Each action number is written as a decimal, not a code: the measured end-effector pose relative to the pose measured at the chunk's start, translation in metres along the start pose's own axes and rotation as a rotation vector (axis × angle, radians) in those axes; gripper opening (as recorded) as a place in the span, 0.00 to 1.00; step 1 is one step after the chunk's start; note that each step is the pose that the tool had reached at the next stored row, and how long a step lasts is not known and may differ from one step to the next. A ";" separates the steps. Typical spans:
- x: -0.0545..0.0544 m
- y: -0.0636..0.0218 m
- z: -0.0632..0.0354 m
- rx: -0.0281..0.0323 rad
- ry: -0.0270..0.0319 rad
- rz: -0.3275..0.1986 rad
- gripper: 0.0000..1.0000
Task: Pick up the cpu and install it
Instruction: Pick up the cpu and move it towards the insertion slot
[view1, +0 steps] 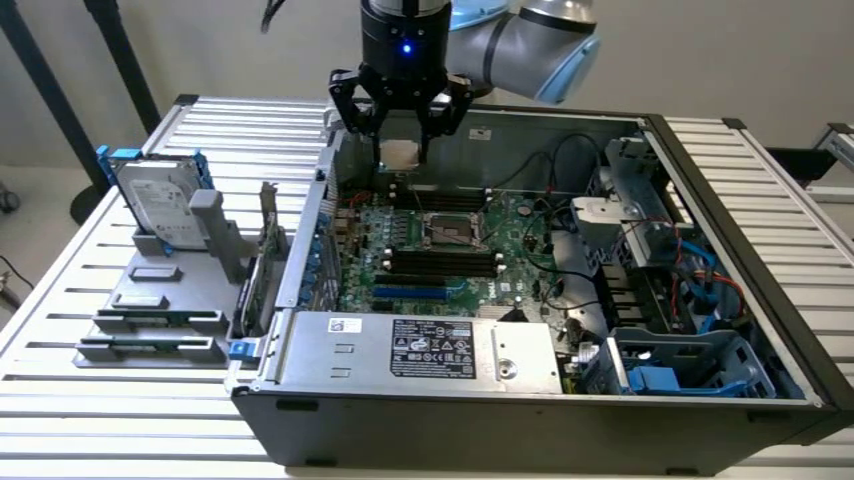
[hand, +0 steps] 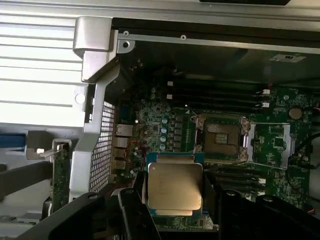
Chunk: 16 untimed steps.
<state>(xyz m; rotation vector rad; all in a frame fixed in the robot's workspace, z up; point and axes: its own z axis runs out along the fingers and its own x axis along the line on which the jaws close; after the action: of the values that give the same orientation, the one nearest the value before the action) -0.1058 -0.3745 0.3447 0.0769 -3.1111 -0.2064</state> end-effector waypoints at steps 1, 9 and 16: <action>-0.003 0.0014 0.0013 0.0018 0.0001 0.000 0.55; -0.034 0.0093 0.0124 0.0123 0.0004 0.002 0.55; -0.056 0.0090 0.0232 0.0119 -0.0017 0.018 0.55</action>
<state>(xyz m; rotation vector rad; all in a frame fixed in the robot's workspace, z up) -0.0509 -0.3597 0.3218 0.0486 -3.1137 -0.1876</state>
